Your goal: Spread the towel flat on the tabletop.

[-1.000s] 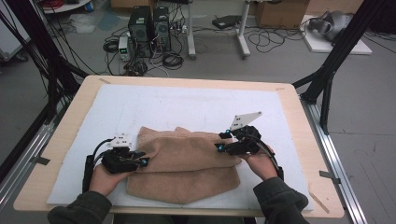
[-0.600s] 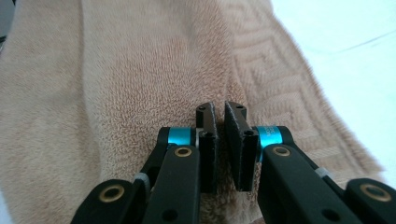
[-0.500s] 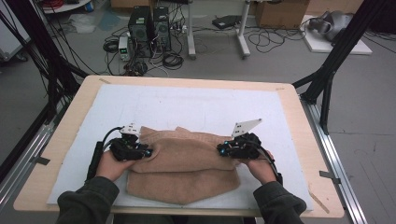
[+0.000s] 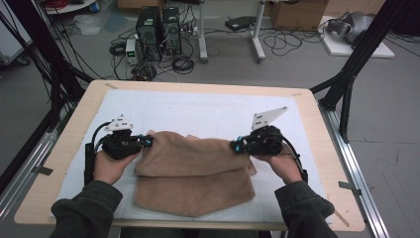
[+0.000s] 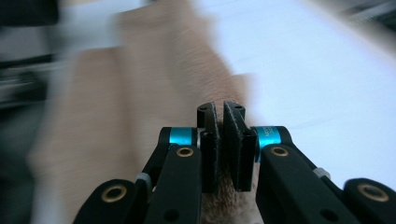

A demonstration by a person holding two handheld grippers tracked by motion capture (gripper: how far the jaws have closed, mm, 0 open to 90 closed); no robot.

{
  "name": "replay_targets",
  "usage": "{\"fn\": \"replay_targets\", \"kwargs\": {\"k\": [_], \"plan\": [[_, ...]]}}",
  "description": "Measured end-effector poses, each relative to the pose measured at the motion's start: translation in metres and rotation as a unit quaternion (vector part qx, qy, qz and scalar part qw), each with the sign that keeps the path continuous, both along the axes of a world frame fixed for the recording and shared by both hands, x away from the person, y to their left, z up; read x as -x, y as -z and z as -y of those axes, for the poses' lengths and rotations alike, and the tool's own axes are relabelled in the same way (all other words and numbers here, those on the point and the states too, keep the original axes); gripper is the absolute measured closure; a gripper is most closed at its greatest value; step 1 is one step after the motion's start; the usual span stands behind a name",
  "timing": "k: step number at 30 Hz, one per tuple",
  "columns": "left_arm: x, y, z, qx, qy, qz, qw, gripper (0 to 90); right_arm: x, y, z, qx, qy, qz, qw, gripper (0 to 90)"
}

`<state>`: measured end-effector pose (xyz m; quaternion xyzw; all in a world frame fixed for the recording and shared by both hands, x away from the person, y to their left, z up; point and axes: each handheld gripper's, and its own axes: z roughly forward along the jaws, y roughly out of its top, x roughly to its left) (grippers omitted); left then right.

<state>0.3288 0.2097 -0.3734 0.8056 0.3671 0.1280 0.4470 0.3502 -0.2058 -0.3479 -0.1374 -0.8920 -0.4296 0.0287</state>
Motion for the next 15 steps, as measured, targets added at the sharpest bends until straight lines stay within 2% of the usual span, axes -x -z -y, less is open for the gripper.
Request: {"fn": "replay_targets", "kwargs": {"k": [1, 2, 3, 4, 5, 6, 7, 8, 9, 10, 11, 12, 13, 15], "plan": [[0.002, 0.005, 0.004, -0.020, 0.018, -0.015, 0.9995, 85.4, 0.003, 0.008, -0.007, 0.041, -0.020, -0.013, 0.9989, 78.1], [0.005, 0.012, 0.007, -0.038, 0.030, -0.021, 0.9986, 85.4, 0.003, 0.008, -0.007, 0.041, -0.020, -0.013, 0.9989, 78.1], [0.009, 0.019, 0.010, -0.049, 0.040, -0.031, 0.9975, 85.4, 0.005, 0.014, -0.011, 0.078, -0.019, -0.005, 0.9968, 74.3], [0.012, 0.026, 0.011, -0.058, 0.048, -0.039, 0.9964, 85.3, 0.005, 0.019, -0.008, 0.066, 0.002, -0.002, 0.9978, 70.6], [0.014, 0.033, 0.010, -0.057, 0.052, -0.045, 0.9959, 85.3, 0.005, 0.019, -0.008, 0.066, 0.002, -0.002, 0.9978, 70.6], [0.015, 0.039, 0.008, -0.055, 0.052, -0.055, 0.9956, 85.2, 0.003, 0.020, -0.004, 0.047, 0.024, 0.007, 0.9986, 67.0], [0.015, 0.041, 0.007, -0.051, 0.052, -0.057, 0.9957, 85.0, -0.001, 0.020, 0.001, 0.045, 0.053, 0.019, 0.9974, 64.9], [0.015, 0.042, 0.003, -0.037, 0.051, -0.059, 0.9963, 84.1, -0.003, 0.021, 0.003, 0.047, 0.064, 0.025, 0.9965, 61.3], [0.014, 0.041, 0.000, -0.028, 0.049, -0.052, 0.9971, 81.2, -0.006, 0.024, 0.007, 0.044, 0.090, 0.034, 0.9944, 57.1], [0.013, 0.039, -0.003, -0.011, 0.039, -0.046, 0.9981, 62.8, -0.010, 0.032, 0.012, 0.033, 0.110, 0.028, 0.9930, 54.2], [0.011, 0.036, -0.005, 0.010, 0.033, -0.044, 0.9984, 62.8, -0.010, 0.032, 0.012, 0.033, 0.110, 0.028, 0.9930, 54.2], [0.009, 0.033, -0.007, 0.020, 0.030, -0.041, 0.9985, 50.6, -0.011, 0.045, 0.011, 0.037, 0.121, 0.022, 0.9917, 49.8], [0.006, 0.030, -0.007, 0.021, 0.027, -0.037, 0.9987, 50.6, -0.011, 0.045, 0.011, 0.037, 0.121, 0.022, 0.9917, 49.8], [-0.001, 0.028, -0.006, 0.030, 0.021, -0.040, 0.9985, 45.0, -0.011, 0.061, 0.008, 0.040, 0.116, 0.004, 0.9924, 52.5]]}}
